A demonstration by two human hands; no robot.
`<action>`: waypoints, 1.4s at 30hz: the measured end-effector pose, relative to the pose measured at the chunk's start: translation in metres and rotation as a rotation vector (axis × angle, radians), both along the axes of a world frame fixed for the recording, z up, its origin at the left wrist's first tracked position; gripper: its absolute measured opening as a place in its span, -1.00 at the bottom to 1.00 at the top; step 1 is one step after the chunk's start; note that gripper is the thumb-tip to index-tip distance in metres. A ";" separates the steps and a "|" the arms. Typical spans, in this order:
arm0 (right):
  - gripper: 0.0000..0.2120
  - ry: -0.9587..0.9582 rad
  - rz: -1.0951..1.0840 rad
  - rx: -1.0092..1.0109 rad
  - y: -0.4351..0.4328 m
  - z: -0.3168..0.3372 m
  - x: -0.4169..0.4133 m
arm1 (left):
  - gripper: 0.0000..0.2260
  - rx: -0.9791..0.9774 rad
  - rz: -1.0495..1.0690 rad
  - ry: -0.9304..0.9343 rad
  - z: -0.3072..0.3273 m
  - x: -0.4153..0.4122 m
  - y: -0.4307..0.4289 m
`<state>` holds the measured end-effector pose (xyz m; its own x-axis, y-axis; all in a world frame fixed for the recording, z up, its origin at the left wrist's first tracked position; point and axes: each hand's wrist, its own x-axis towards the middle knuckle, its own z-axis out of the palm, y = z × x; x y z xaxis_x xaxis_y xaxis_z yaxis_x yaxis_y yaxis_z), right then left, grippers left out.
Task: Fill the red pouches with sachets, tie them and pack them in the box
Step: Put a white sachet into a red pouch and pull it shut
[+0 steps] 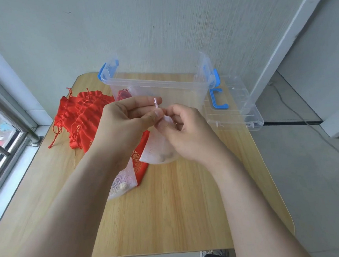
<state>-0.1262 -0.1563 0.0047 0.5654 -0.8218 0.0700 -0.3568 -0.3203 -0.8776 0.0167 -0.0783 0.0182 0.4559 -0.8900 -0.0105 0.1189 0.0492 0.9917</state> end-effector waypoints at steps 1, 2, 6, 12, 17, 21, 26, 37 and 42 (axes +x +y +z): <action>-0.84 0.003 -0.003 -0.010 0.000 -0.001 0.000 | -0.78 0.003 0.000 -0.001 0.000 0.000 0.000; -0.85 0.010 -0.010 -0.016 0.000 0.000 0.000 | -0.79 0.004 0.000 0.000 0.000 0.000 0.000; -0.82 0.006 -0.039 0.026 0.000 0.004 0.002 | -0.80 0.011 -0.019 -0.022 0.000 0.000 0.001; -0.86 -0.017 -0.090 0.085 0.000 0.002 -0.001 | -0.77 0.032 0.020 -0.123 -0.001 0.002 0.003; -0.72 -0.024 -0.144 -0.036 0.000 0.002 0.001 | -0.79 0.097 0.104 -0.130 -0.003 -0.001 0.000; -0.67 -0.020 -0.079 -0.166 0.005 0.004 0.001 | -0.78 0.131 0.099 -0.049 -0.002 0.000 -0.001; -0.76 0.031 -0.085 -0.456 0.006 -0.001 0.000 | -0.78 0.165 0.102 -0.010 -0.001 0.002 -0.001; -0.83 -0.014 -0.037 -0.449 -0.002 -0.006 0.000 | -0.75 0.233 0.009 0.043 -0.004 0.009 0.002; -0.79 0.035 -0.122 -0.525 -0.005 -0.009 0.000 | -0.71 0.236 -0.087 0.036 -0.002 0.007 0.003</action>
<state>-0.1258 -0.1612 -0.0038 0.4772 -0.7416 0.4715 -0.4453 -0.6666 -0.5978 0.0241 -0.0758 0.0165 0.3736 -0.8967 -0.2373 0.1484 -0.1947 0.9696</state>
